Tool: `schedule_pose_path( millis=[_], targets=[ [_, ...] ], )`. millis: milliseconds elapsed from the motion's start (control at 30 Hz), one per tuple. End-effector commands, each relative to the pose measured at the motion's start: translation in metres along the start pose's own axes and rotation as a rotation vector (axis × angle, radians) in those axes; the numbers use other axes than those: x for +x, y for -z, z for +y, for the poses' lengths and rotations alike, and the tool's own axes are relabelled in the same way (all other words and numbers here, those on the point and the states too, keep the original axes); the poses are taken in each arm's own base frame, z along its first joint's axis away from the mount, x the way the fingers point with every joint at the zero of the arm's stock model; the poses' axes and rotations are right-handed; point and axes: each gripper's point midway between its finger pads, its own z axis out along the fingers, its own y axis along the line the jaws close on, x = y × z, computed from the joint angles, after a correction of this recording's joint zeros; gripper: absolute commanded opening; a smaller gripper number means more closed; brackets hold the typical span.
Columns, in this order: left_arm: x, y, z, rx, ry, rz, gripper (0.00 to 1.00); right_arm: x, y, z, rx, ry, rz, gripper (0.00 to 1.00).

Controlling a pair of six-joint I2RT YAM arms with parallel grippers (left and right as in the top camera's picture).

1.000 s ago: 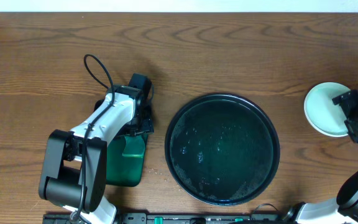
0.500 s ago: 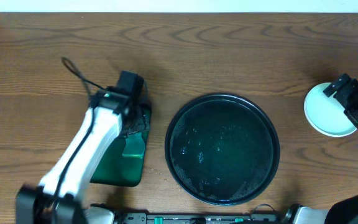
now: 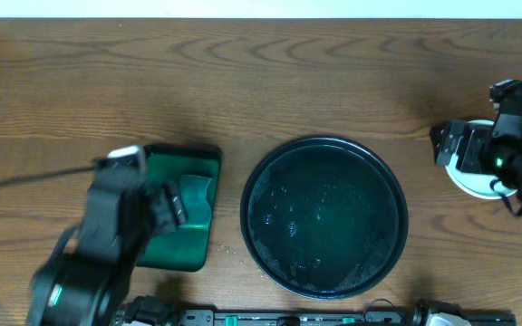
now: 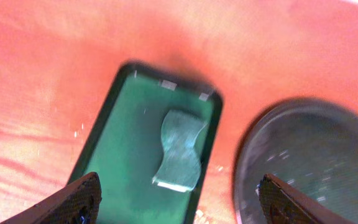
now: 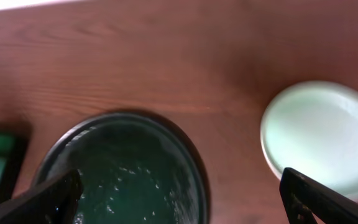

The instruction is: Clean dirty plates on tray and stack at the side

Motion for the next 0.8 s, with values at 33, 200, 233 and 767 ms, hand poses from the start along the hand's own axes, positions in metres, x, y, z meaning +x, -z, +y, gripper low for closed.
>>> schedule_pose_path(
  millis=[33,200,233,767],
  targets=[
    [-0.004,0.055,0.01,0.079,-0.038,-0.216,0.81,-0.011,0.051,0.032,-0.048,0.245,-0.173,0.99],
    [0.003,0.115,0.025,0.161,-0.005,-0.419,0.81,-0.008,0.102,0.05,-0.028,0.439,-0.336,0.99],
    [0.007,0.125,0.028,0.174,0.001,-0.449,0.81,-0.006,0.113,0.053,-0.021,0.458,-0.369,0.99],
    [0.087,0.132,0.067,0.097,0.061,-0.246,0.82,0.08,0.171,0.075,-0.057,0.488,-0.399,0.99]
  ],
)
